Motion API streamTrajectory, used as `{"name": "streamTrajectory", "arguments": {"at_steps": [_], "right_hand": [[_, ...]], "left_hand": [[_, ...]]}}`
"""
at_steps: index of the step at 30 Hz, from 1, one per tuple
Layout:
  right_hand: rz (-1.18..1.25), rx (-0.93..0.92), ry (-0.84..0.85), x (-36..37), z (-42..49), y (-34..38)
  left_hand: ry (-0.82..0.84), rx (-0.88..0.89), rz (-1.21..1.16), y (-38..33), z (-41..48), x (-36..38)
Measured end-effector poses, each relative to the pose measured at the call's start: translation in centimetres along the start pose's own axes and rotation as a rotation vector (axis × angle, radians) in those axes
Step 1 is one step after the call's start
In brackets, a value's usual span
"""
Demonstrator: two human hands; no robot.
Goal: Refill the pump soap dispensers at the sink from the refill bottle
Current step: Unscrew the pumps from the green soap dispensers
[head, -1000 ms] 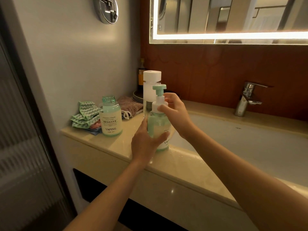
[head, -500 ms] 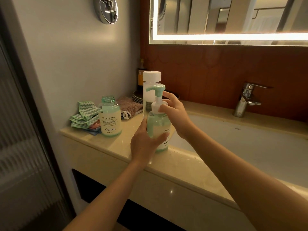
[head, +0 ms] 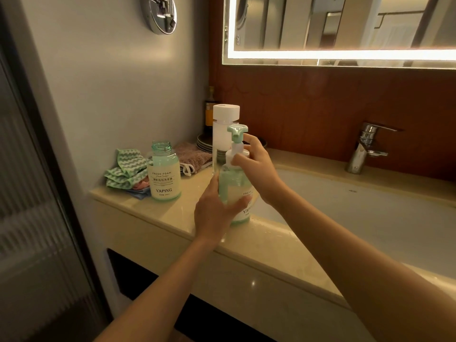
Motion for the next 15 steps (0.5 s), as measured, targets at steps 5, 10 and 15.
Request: {"name": "streamTrajectory", "arguments": {"at_steps": [5,10,15], "right_hand": [[-0.331,-0.055,-0.193,0.33,0.60,-0.40],[-0.084,-0.004,-0.069,0.07,0.09,0.02],[-0.253,-0.048,-0.182,0.95,0.46,-0.83]], "left_hand": [[0.030,-0.006,0.007,0.06,0.02,-0.08],[0.003,0.004,0.004,-0.12,-0.04,-0.14],[0.026,-0.001,-0.004,-0.04,-0.06,-0.15]]}}
Point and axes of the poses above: each hand's wrist, its own z-axis towards the middle knuckle, its own x-axis out of the palm, y = z × x, the point moved 1 cm from there along z, towards the middle knuckle, and after that the axes turned 4 degrees about y, right-handed, at the moved point
